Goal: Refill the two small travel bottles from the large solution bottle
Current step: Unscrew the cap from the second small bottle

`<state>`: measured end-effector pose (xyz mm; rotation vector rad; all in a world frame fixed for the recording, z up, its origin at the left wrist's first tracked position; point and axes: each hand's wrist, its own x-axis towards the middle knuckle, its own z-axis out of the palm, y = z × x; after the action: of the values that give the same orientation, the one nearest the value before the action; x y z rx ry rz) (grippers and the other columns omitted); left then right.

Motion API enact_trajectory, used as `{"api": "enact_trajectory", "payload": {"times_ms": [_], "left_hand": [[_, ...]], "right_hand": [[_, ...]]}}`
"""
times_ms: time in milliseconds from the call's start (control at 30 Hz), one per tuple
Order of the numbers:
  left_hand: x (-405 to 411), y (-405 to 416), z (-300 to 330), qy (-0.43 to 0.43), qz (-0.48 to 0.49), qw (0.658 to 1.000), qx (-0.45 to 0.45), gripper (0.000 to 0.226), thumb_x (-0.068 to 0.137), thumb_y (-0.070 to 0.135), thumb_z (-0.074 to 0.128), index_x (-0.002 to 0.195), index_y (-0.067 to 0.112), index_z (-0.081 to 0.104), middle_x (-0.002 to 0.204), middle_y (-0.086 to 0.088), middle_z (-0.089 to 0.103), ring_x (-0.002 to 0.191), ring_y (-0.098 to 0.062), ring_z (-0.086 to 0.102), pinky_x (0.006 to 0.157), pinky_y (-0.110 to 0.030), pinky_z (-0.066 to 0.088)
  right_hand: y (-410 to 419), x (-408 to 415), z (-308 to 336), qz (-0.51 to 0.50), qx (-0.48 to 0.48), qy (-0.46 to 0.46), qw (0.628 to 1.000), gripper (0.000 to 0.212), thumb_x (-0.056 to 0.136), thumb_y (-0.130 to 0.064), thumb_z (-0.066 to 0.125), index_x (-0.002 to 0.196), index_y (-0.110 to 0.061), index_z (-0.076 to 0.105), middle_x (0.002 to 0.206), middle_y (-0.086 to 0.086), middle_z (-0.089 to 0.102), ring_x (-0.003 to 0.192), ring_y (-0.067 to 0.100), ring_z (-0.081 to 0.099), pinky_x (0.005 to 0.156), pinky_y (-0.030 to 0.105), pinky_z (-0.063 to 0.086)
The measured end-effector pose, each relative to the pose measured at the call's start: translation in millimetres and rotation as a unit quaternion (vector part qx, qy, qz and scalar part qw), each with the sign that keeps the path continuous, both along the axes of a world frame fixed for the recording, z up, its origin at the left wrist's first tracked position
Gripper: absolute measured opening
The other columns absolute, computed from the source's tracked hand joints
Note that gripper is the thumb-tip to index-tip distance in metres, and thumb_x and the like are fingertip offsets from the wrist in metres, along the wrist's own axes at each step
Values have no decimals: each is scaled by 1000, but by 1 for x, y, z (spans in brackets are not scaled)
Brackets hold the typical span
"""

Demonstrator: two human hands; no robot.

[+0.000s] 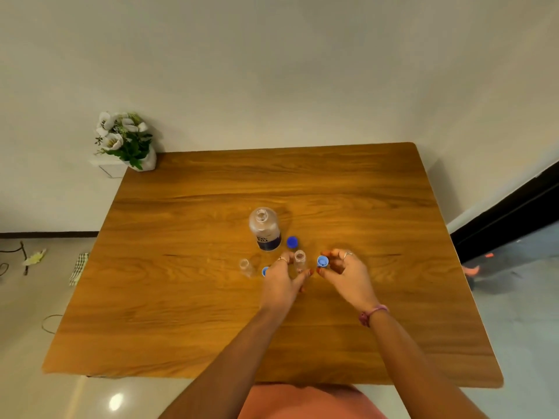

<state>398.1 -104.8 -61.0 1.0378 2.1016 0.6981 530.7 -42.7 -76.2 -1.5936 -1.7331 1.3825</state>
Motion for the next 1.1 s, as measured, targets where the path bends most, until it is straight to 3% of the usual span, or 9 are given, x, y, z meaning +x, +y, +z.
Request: {"api": "enact_trajectory", "payload": {"times_ms": [100, 233, 333, 467, 800, 967, 1100], "left_hand": [[1, 4, -12, 18, 6, 999, -28, 49, 81, 35, 71, 123, 19, 51, 116, 1, 62, 99, -19, 64, 85, -32, 53], [1, 6, -27, 15, 12, 999, -44, 49, 80, 31, 73, 122, 17, 51, 119, -1, 61, 107, -17, 58, 88, -30, 49], [2, 5, -33, 28, 16, 998, -54, 51, 80, 34, 72, 124, 19, 50, 120, 1, 60, 107, -15, 58, 89, -30, 51], [2, 3, -39, 42, 19, 997, -64, 51, 81, 38, 70, 124, 21, 48, 120, 2, 60, 102, -17, 62, 88, -33, 53], [1, 4, -49, 45, 43, 997, -53, 51, 82, 36, 70, 125, 19, 49, 121, 2, 59, 104, -16, 59, 89, -31, 50], [2, 5, -51, 45, 44, 997, -52, 52, 81, 36, 71, 125, 20, 48, 121, 2, 58, 101, -17, 60, 88, -33, 51], [0, 5, -53, 30, 49, 997, -47, 60, 78, 34, 74, 129, 19, 46, 128, 3, 54, 111, -16, 56, 95, -34, 49]], "right_hand": [[-7, 0, -13, 35, 21, -50, 998, 40, 78, -11, 73, 116, -14, 61, 113, -2, 62, 101, 7, 58, 85, 16, 46], [-9, -2, -22, 57, 38, -98, 993, 39, 80, -10, 71, 117, -14, 60, 115, -1, 59, 103, 9, 57, 91, 19, 45], [-9, -4, -23, 63, 47, -109, 991, 38, 82, -10, 69, 119, -12, 59, 116, 0, 57, 107, 10, 55, 93, 18, 42], [-9, -6, -27, 59, 44, -123, 990, 40, 83, -11, 67, 122, -14, 57, 122, 2, 56, 117, 16, 50, 103, 33, 41], [-5, -2, -33, 68, 32, -128, 989, 41, 83, -15, 68, 123, -14, 57, 124, 2, 56, 118, 16, 50, 103, 35, 41], [-2, 0, -31, 82, 23, -109, 990, 45, 80, -10, 71, 123, -13, 56, 122, 1, 54, 109, 8, 51, 94, 17, 39], [3, 3, -28, 101, 9, -109, 989, 52, 78, -8, 73, 126, -13, 53, 124, 1, 53, 110, 10, 52, 93, 16, 39]]}}
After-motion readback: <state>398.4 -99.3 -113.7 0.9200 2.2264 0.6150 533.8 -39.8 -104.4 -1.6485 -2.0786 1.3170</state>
